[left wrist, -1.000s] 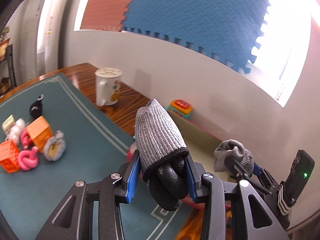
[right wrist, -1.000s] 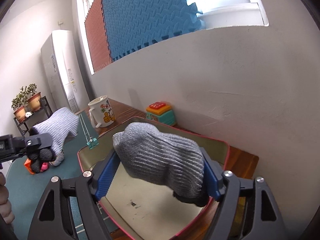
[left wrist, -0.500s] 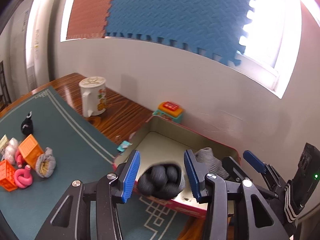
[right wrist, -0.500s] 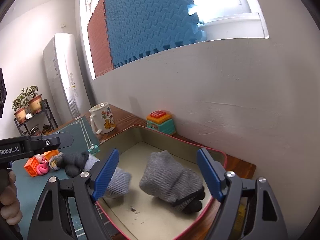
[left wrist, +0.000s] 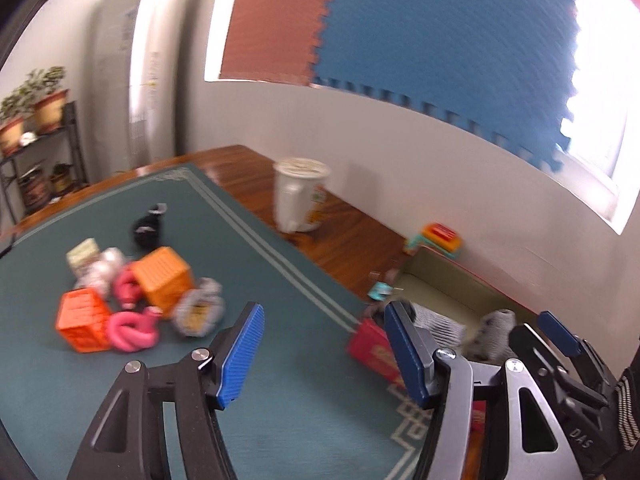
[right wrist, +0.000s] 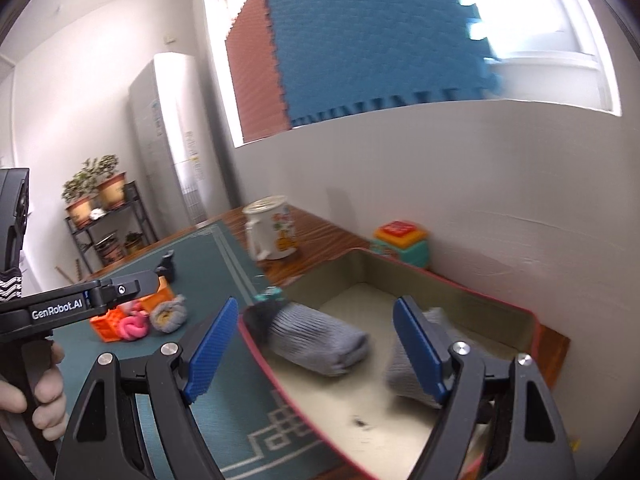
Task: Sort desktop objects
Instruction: 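Release the glove into the red box with the left tool, then grasp the orange cube with the left tool while the right tool grasps the rolled sock, then carry both items to the red box and release them there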
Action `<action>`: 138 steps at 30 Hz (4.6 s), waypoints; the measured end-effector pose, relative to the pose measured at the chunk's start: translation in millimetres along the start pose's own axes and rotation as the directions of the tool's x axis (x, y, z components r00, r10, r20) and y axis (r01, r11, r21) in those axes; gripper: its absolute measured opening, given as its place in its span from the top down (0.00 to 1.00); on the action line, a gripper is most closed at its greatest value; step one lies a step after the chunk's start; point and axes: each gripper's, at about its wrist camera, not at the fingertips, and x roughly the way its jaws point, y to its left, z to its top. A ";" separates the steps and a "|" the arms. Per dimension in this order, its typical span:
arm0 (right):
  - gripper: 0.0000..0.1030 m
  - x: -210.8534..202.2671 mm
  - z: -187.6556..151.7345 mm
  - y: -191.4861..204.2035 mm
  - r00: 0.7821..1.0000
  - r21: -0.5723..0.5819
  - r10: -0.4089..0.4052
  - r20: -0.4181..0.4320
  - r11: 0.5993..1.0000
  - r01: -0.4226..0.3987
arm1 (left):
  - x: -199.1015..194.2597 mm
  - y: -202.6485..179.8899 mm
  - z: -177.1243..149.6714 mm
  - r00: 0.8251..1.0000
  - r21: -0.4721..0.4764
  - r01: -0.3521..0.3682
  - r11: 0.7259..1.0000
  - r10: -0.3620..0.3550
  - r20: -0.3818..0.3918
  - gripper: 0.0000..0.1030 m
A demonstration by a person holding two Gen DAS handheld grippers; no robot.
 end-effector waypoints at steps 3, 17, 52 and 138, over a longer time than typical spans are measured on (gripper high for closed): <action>0.20 5.9 1.3 19.0 0.999 -0.020 0.046 -0.021 0.999 -0.046 | -11.5 30.9 -0.6 0.998 -0.049 -0.057 0.997 0.058 0.024 0.22; 0.19 52.1 3.2 120.6 0.964 -0.112 0.231 -0.133 0.963 -0.246 | -47.7 201.9 -26.5 0.948 -0.318 -0.308 0.897 0.319 -0.017 0.22; 0.20 194.2 -19.1 187.6 0.924 -0.083 0.231 -0.305 0.960 -0.267 | 51.9 238.6 -27.4 0.952 -0.218 -0.302 0.928 0.282 -0.117 0.48; 0.22 -36.2 -20.4 -64.7 0.978 0.156 -0.203 -0.051 0.965 0.209 | 46.8 -120.6 -8.2 0.942 0.157 0.327 0.932 -0.308 -0.131 0.33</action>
